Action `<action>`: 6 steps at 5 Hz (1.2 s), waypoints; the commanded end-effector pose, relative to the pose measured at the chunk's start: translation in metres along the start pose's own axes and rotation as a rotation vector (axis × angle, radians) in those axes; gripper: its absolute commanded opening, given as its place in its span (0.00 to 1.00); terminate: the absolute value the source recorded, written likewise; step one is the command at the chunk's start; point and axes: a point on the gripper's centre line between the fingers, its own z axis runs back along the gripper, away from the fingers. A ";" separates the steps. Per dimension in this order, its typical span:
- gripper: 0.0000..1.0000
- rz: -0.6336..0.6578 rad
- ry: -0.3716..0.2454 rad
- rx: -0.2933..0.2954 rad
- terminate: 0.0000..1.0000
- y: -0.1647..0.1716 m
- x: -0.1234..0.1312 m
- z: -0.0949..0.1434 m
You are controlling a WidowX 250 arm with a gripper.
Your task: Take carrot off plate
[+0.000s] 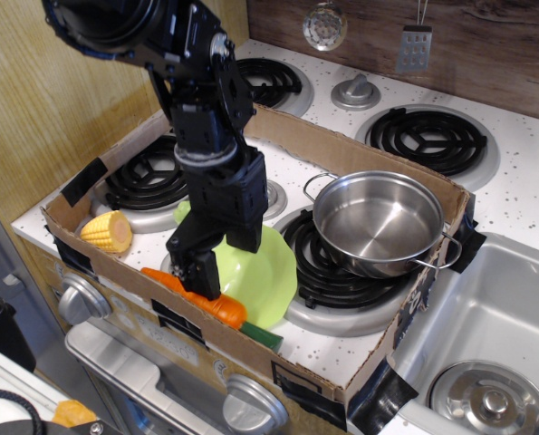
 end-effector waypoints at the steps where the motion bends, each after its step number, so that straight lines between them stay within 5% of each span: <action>1: 1.00 0.004 -0.001 0.027 0.00 -0.002 -0.003 0.002; 4: 1.00 0.022 -0.040 0.059 0.00 -0.006 -0.004 -0.024; 5: 0.00 0.018 -0.025 0.069 0.00 -0.005 -0.005 -0.020; 6: 0.00 0.044 -0.008 0.105 0.00 -0.004 -0.004 -0.015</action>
